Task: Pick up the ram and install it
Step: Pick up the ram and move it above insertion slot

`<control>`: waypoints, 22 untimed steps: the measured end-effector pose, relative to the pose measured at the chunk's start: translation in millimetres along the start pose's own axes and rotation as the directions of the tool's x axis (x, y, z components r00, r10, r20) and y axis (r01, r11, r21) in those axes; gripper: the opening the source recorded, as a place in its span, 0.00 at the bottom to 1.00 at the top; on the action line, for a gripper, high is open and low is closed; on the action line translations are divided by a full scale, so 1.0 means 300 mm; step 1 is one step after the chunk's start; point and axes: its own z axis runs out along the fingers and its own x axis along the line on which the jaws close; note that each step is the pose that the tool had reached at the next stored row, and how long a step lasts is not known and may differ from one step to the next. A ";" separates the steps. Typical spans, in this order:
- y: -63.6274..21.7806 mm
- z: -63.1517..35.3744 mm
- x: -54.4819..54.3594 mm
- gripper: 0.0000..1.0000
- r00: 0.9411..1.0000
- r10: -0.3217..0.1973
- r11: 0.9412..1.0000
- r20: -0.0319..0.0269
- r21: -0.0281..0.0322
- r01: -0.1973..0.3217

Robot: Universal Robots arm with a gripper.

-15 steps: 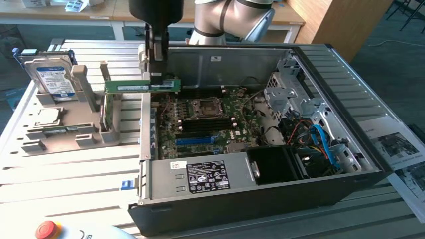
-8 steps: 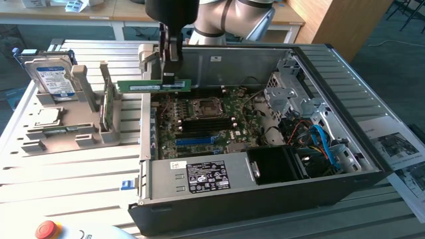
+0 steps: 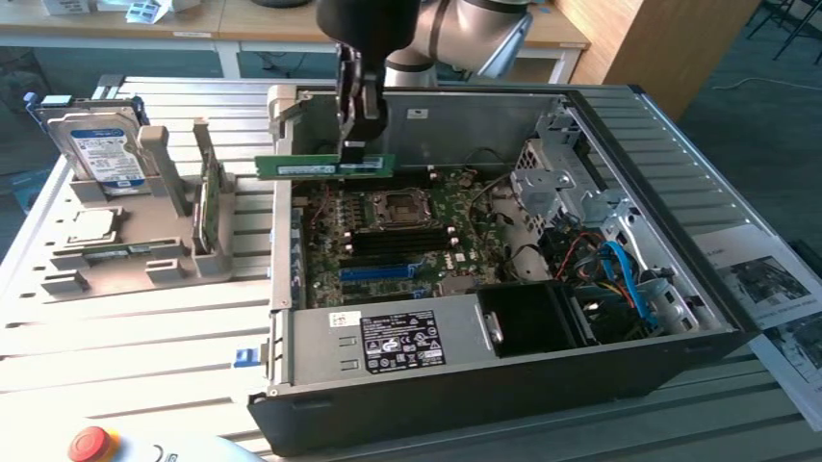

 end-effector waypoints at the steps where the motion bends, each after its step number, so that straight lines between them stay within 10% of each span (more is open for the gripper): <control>1: -0.011 -0.001 0.001 0.12 1.000 0.000 1.000 0.000 -0.001 0.000; 22: -0.240 -0.021 0.026 0.12 1.000 0.000 1.000 0.000 -0.012 0.000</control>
